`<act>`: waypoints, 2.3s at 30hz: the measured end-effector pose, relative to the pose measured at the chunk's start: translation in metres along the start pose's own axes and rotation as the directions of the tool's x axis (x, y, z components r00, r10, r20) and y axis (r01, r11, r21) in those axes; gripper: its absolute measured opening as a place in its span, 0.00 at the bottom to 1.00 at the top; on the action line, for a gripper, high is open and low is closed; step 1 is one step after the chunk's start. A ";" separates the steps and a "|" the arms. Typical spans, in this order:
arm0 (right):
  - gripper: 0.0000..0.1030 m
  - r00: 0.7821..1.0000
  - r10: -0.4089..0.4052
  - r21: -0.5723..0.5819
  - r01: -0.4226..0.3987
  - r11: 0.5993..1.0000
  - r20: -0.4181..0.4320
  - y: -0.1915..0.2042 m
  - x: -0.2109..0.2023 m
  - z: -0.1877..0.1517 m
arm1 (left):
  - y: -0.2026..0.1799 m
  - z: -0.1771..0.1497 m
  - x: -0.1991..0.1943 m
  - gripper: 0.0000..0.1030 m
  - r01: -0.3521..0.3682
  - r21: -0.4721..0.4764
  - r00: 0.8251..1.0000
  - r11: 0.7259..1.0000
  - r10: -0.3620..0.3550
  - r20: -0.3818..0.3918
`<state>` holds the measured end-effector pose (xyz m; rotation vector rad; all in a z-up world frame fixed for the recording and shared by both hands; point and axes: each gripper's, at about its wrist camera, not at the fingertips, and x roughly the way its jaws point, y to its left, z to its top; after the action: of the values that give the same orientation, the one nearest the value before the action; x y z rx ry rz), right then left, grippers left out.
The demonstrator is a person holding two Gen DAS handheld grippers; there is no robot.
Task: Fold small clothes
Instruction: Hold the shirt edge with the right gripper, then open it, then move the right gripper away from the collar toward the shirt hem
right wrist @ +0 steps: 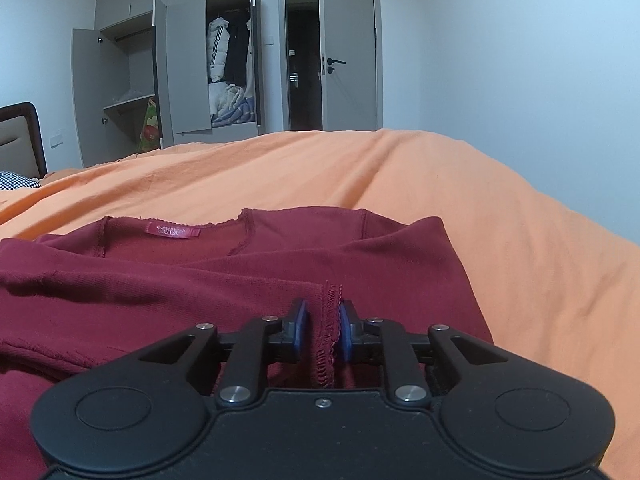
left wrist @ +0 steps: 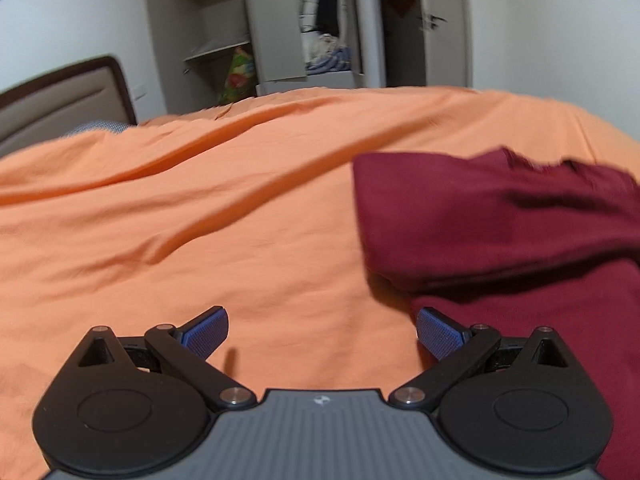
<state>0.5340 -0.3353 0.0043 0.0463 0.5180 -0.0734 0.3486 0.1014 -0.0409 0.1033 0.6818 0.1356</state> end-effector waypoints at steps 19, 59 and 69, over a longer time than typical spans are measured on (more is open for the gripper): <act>0.34 1.000 0.006 -0.002 -0.006 1.000 0.017 -0.001 0.005 -0.012 | -0.017 0.011 0.006 0.16 0.133 -0.020 0.985 0.991 -0.130 0.113; 0.99 1.000 -0.019 0.014 0.019 1.000 0.023 -0.005 -0.002 -0.023 | -0.006 0.016 0.059 1.00 -0.024 -0.325 0.999 0.946 0.036 0.031; 1.00 0.999 0.034 0.065 -0.036 0.997 0.027 -0.014 -0.003 -0.027 | 0.001 0.017 0.042 0.99 0.018 -0.333 0.999 0.943 0.000 0.052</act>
<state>0.5175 -0.3471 -0.0179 0.1178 0.4892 -0.0565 0.3917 0.1077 -0.0539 -0.2212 0.5992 0.2371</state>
